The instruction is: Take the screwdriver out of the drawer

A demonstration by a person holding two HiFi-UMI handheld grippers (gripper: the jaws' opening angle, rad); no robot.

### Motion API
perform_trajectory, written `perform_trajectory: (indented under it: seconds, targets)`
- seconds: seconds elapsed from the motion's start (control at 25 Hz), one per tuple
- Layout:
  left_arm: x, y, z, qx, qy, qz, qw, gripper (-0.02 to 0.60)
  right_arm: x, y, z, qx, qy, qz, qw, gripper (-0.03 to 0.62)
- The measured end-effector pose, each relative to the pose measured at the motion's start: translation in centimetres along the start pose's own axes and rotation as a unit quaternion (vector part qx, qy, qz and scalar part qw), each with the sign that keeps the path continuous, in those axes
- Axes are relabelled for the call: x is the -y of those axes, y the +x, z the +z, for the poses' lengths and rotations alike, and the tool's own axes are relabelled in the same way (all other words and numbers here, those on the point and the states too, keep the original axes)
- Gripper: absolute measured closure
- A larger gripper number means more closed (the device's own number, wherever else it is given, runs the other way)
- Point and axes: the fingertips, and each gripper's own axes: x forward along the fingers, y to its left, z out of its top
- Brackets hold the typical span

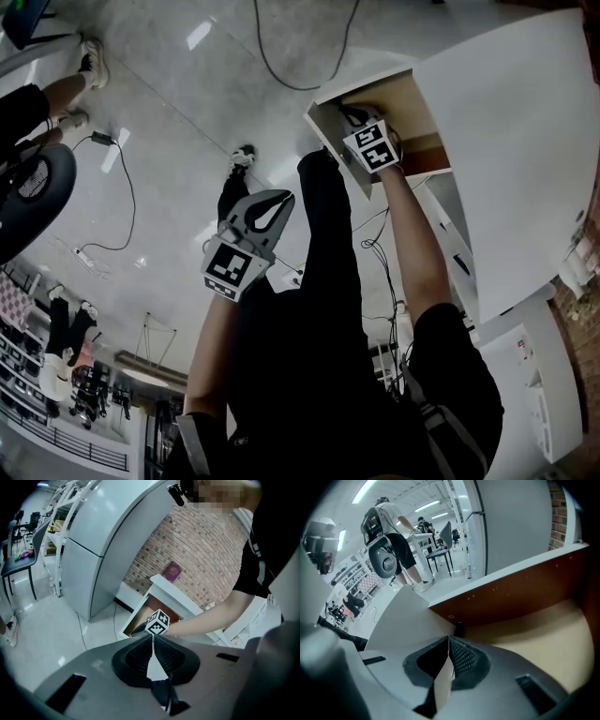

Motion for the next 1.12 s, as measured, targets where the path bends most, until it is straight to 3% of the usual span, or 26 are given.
perform_trajectory:
  seconds: [0.2, 0.52, 1.12]
  targets:
    - [0.0, 0.2, -0.5, -0.001, -0.007, 0.0, 1.0, 0.56, 0.6, 1.4, -0.3, -0.012, -0.005, -0.003, 1.0, 0.503]
    - [-0.8, 0.2, -1.7, -0.006, -0.025, 0.008, 0.9996, 0.559, 1.6, 3.7, -0.5, -0.049, -0.001, 0.028, 0.998, 0.45]
    - [-2.1, 0.9, -2.7, -0.011, -0.054, 0.016, 0.9983, 0.559, 1.5, 4.9, -0.9, -0.118, 0.044, 0.139, 0.982, 0.487]
